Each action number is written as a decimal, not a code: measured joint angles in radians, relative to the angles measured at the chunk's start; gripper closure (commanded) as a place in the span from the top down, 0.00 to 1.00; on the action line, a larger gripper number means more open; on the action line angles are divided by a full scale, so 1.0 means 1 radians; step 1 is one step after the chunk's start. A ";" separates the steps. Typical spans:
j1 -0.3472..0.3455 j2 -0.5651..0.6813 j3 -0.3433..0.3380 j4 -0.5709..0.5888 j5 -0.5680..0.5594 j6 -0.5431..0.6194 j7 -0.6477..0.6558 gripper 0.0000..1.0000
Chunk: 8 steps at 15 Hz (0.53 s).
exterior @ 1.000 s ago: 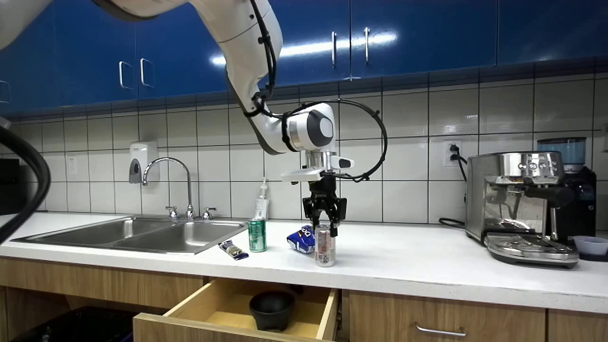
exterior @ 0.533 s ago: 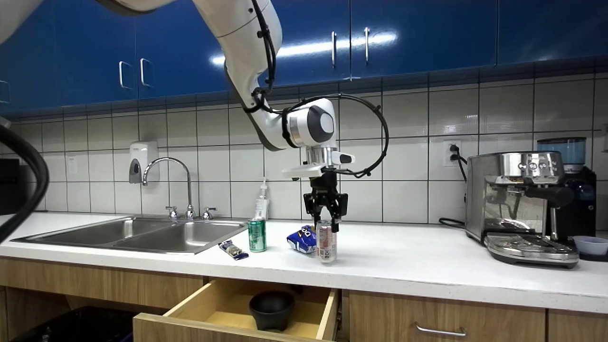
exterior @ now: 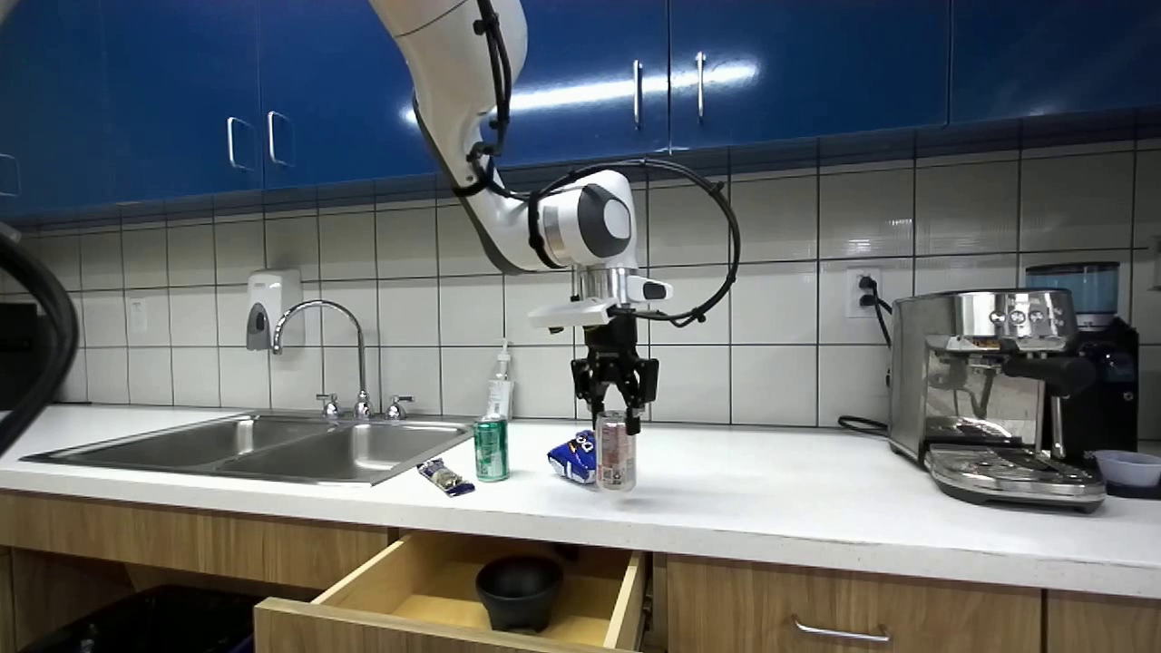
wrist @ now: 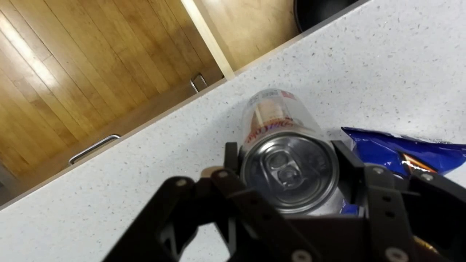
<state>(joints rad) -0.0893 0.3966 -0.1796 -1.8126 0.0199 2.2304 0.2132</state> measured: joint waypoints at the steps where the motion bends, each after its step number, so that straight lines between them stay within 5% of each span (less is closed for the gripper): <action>1: 0.002 -0.009 0.001 -0.015 -0.004 0.005 -0.001 0.38; 8: 0.025 -0.093 0.012 -0.157 -0.058 0.056 -0.002 0.38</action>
<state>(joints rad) -0.0643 0.3038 -0.1679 -1.9693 -0.0377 2.2862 0.2113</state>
